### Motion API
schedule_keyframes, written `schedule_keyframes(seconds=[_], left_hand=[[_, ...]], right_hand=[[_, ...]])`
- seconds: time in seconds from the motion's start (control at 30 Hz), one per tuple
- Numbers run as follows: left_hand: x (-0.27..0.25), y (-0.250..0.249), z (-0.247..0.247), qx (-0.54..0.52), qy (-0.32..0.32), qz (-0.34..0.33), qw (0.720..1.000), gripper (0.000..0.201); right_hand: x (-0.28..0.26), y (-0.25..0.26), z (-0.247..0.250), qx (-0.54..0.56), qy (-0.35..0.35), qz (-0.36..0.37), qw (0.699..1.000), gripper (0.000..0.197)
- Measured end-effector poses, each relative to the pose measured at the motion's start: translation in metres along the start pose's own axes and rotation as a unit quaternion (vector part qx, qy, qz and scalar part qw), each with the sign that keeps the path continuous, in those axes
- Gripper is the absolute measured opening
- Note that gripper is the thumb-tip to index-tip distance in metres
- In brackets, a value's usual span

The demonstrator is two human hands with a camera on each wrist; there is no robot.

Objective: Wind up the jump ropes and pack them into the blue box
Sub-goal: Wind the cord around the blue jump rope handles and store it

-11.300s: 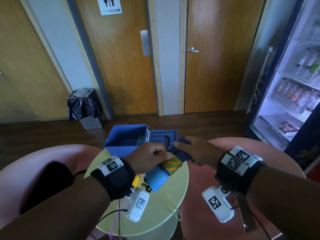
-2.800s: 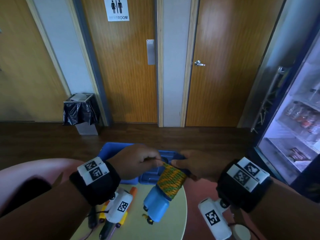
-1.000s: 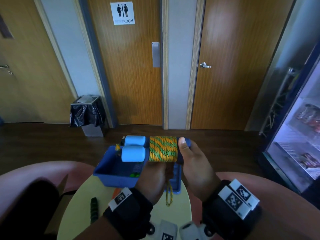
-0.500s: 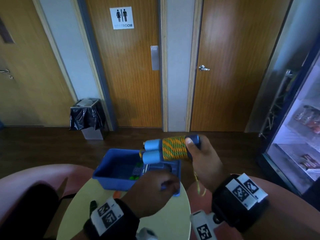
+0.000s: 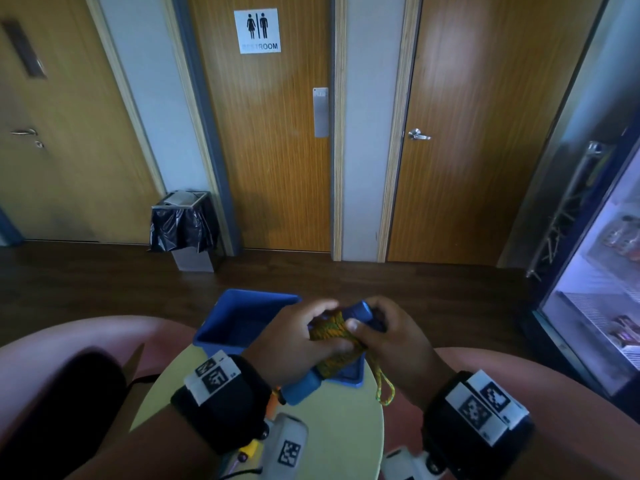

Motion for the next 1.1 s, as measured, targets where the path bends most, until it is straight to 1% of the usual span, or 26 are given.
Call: schedule_keyframes(seconds=[0.07, 0.13, 0.17, 0.23, 0.37, 0.4, 0.47, 0.5, 0.53, 0.6, 0.63, 0.67, 0.73, 0.8, 0.87, 0.9, 0.93, 1.0, 1.03, 1.1], left_hand=[[-0.003, -0.003, -0.006, -0.029, -0.012, -0.007, 0.999, 0.047], [-0.006, -0.004, -0.013, -0.043, 0.006, -0.009, 0.999, 0.037], [-0.008, -0.004, -0.016, -0.05, 0.018, -0.008, 0.999, 0.036], [-0.011, 0.0, -0.018, -0.068, 0.02, -0.007, 0.997, 0.037], [-0.012, 0.004, -0.011, -0.093, -0.013, -0.011, 0.996, 0.033], [-0.012, 0.005, -0.007, -0.103, -0.022, -0.009, 0.994, 0.034], [-0.012, 0.008, 0.002, -0.134, -0.033, -0.007, 0.99, 0.037], [-0.012, 0.01, 0.007, -0.15, -0.035, -0.004, 0.988, 0.041], [-0.013, 0.011, 0.012, -0.168, -0.036, 0.002, 0.985, 0.045], [-0.015, 0.016, 0.023, -0.212, -0.039, 0.014, 0.976, 0.05], [-0.017, 0.019, 0.028, -0.235, -0.04, 0.018, 0.971, 0.048], [-0.018, 0.021, 0.033, -0.253, -0.04, 0.021, 0.966, 0.046], [-0.022, 0.026, 0.041, -0.276, -0.041, 0.023, 0.96, 0.039], [-0.027, 0.032, 0.049, -0.302, -0.057, 0.024, 0.951, 0.028], [-0.031, 0.039, 0.058, -0.328, -0.072, 0.028, 0.942, 0.025], [-0.033, 0.044, 0.064, -0.337, -0.079, 0.033, 0.938, 0.026], [-0.036, 0.049, 0.07, -0.343, -0.085, 0.036, 0.935, 0.028], [-0.04, 0.062, 0.086, -0.343, -0.095, 0.041, 0.934, 0.031], [-0.043, 0.068, 0.095, -0.343, -0.102, 0.048, 0.933, 0.032], [-0.046, 0.078, 0.116, -0.331, -0.114, 0.065, 0.934, 0.033]], right_hand=[[0.001, -0.003, -0.001, 0.006, -0.01, -0.009, 1.0, 0.01], [0.002, -0.007, -0.002, 0.001, -0.017, -0.013, 1.0, 0.011], [0.002, -0.008, -0.002, 0.001, -0.018, -0.014, 1.0, 0.011], [0.001, -0.008, -0.003, 0.004, -0.012, -0.018, 1.0, 0.012], [0.003, -0.004, -0.006, -0.006, 0.011, -0.035, 0.999, 0.016], [0.004, 0.0, -0.006, -0.027, 0.022, -0.04, 0.999, 0.019], [0.006, 0.004, -0.005, -0.062, 0.046, -0.051, 0.996, 0.036], [0.008, 0.004, -0.006, -0.048, 0.057, -0.062, 0.995, 0.044], [0.009, 0.004, -0.007, -0.009, 0.07, -0.079, 0.994, 0.047], [0.013, 0.006, -0.012, 0.096, 0.095, -0.121, 0.983, 0.042], [0.015, 0.008, -0.015, 0.13, 0.102, -0.137, 0.977, 0.038], [0.017, 0.011, -0.018, 0.133, 0.104, -0.143, 0.975, 0.033], [0.023, 0.016, -0.026, 0.059, 0.103, -0.12, 0.986, 0.027], [0.03, 0.017, -0.038, -0.011, 0.114, -0.097, 0.989, 0.022], [0.039, 0.019, -0.051, -0.055, 0.119, -0.078, 0.988, 0.018], [0.043, 0.022, -0.058, -0.098, 0.119, -0.056, 0.986, 0.019], [0.046, 0.026, -0.066, -0.164, 0.122, -0.028, 0.978, 0.02], [0.05, 0.034, -0.082, -0.275, 0.132, 0.037, 0.952, 0.024], [0.052, 0.037, -0.09, -0.296, 0.136, 0.051, 0.944, 0.029], [0.054, 0.04, -0.107, -0.286, 0.151, 0.045, 0.945, 0.031]])
Point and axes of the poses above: each hand's wrist, its own x-axis towards the middle knuckle, its own z-axis out of the back of the hand, y = z × x, the point moved 1 cm from there along x, towards the middle knuckle, and after that the axes turned 7 degrees about -x, right-handed, at the moved point
